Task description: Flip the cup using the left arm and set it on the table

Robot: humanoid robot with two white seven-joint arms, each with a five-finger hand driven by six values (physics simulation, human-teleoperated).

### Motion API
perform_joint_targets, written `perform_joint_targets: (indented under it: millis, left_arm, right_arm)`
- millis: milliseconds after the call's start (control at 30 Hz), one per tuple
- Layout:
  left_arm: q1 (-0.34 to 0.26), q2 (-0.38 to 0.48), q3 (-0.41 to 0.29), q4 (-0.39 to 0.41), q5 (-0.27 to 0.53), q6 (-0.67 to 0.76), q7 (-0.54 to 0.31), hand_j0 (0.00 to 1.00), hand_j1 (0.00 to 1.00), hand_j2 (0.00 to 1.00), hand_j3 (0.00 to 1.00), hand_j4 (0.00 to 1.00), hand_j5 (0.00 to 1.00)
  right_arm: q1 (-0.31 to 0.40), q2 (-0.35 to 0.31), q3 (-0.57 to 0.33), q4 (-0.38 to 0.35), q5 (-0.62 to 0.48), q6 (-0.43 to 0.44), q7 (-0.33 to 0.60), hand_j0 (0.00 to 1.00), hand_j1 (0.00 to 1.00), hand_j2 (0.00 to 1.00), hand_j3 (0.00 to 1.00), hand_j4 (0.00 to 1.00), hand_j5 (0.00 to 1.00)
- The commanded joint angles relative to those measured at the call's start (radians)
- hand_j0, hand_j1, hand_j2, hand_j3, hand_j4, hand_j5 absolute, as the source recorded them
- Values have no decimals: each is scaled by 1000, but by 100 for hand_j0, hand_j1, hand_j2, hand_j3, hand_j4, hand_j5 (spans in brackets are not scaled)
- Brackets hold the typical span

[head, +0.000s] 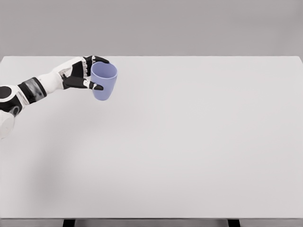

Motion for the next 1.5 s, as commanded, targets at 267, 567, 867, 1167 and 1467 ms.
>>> perform_joint_targets:
  millis: [267, 567, 867, 1167, 1467]
  left_arm:
    - [18, -8, -2, 6, 1, -1, 0, 76, 76, 76, 76, 76, 76]
    - [43, -19, -2, 6, -5, -5, 0, 78, 78, 78, 78, 78, 78]
    - [48, -20, -2, 5, -20, -8, 0, 87, 87, 87, 87, 87, 87]
    - [48, -22, -2, 3, -65, -10, 0, 100, 100, 100, 100, 100, 100]
    - [48, -17, 13, 0, -66, -15, 0, 100, 100, 100, 100, 100, 100]
  right_arm:
    - [0, 0, 0, 0, 0, 0, 0, 100, 100, 100, 100, 100, 100]
    - [0, 0, 0, 0, 0, 0, 0, 100, 100, 100, 100, 100, 100]
    - [0, 0, 0, 0, 0, 0, 0, 100, 100, 100, 100, 100, 100]
    - [-2, 0, 0, 0, 0, 0, 0, 100, 100, 100, 100, 100, 100]
    - [0, 0, 0, 0, 0, 0, 0, 100, 100, 100, 100, 100, 100]
